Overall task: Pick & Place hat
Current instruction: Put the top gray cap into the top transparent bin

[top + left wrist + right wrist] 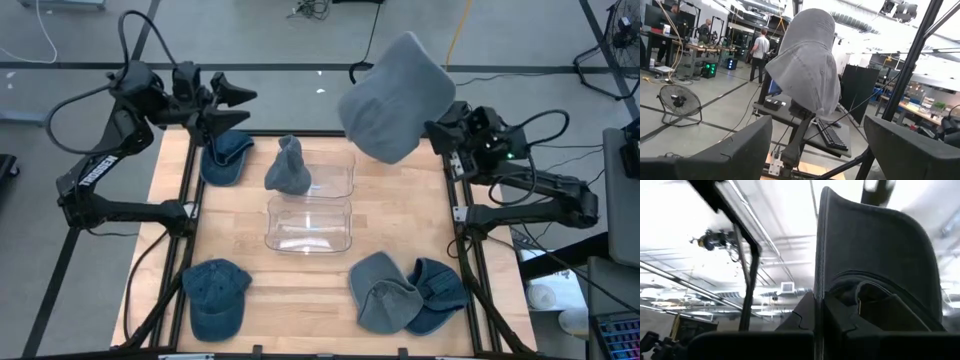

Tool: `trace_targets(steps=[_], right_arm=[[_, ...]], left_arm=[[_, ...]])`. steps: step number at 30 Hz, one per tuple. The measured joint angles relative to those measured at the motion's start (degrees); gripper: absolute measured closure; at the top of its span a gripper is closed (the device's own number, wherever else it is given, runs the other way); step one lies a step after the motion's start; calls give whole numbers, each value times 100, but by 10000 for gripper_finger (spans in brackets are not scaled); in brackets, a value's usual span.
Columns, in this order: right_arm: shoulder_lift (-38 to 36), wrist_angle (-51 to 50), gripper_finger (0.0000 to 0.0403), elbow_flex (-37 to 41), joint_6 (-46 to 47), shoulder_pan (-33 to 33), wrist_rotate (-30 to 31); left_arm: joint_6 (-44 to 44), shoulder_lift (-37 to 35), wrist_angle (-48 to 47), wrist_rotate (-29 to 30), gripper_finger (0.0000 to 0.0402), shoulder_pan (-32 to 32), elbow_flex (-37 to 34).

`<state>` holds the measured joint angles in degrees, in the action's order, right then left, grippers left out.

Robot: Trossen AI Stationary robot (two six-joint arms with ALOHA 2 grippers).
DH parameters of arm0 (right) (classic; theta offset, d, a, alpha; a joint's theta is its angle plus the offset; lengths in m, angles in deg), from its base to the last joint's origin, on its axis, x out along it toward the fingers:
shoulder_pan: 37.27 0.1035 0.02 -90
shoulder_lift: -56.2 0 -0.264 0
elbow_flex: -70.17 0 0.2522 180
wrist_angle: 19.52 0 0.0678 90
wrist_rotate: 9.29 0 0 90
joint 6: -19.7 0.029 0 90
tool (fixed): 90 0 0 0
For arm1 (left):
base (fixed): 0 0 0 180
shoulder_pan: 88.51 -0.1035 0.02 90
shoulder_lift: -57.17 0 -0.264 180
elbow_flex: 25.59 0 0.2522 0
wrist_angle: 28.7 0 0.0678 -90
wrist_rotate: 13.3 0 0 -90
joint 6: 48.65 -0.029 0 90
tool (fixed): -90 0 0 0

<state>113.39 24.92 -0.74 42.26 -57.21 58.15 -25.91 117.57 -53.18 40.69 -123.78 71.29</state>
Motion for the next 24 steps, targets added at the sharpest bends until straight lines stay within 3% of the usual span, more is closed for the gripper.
trace_targets(steps=[7, 18, 24], right_arm=[[293, 711, 403, -124, -207, 14, -18], [1629, -320, 403, -2160, -274, 14, -880], [2033, -575, 403, -2799, -603, 14, -1273]], left_arm=[[323, 13, 217, -13, 84, 0, 0], [960, 471, 1232, -144, 73, 232, 0], [951, 768, 1790, -149, 82, 466, 0]])
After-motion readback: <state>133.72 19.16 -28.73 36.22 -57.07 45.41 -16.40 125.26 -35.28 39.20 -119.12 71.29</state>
